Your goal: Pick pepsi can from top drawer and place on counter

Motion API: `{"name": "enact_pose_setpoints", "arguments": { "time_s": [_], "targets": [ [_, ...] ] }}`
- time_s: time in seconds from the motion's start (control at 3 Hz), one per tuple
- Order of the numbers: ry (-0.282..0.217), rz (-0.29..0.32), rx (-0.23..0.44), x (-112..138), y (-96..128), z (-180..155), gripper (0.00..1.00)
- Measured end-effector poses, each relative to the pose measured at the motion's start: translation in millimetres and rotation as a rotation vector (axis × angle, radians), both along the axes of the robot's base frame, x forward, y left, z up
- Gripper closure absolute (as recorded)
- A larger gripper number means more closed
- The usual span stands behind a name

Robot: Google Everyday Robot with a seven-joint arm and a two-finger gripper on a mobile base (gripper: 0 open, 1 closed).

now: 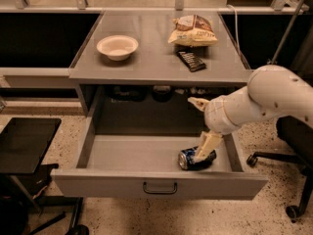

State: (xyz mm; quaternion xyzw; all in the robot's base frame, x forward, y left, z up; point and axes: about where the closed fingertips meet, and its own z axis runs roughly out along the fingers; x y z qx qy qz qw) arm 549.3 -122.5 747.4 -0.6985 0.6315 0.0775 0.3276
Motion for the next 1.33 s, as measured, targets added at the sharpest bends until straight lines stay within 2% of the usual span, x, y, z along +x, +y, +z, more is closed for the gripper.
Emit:
{"name": "enact_pose_setpoints", "arguments": {
  "time_s": [0.33, 0.67, 1.0, 1.33],
  "targets": [
    [-0.021, -0.006, 0.023, 16, -5, -25, 0.0],
    [-0.055, -0.027, 0.0, 23, -18, -39, 0.0],
    [-0.093, -0.052, -0.051, 20, -33, -47, 0.0],
    [-0.104, -0.065, -0.091, 11, -44, -59, 0.0]
  ]
}}
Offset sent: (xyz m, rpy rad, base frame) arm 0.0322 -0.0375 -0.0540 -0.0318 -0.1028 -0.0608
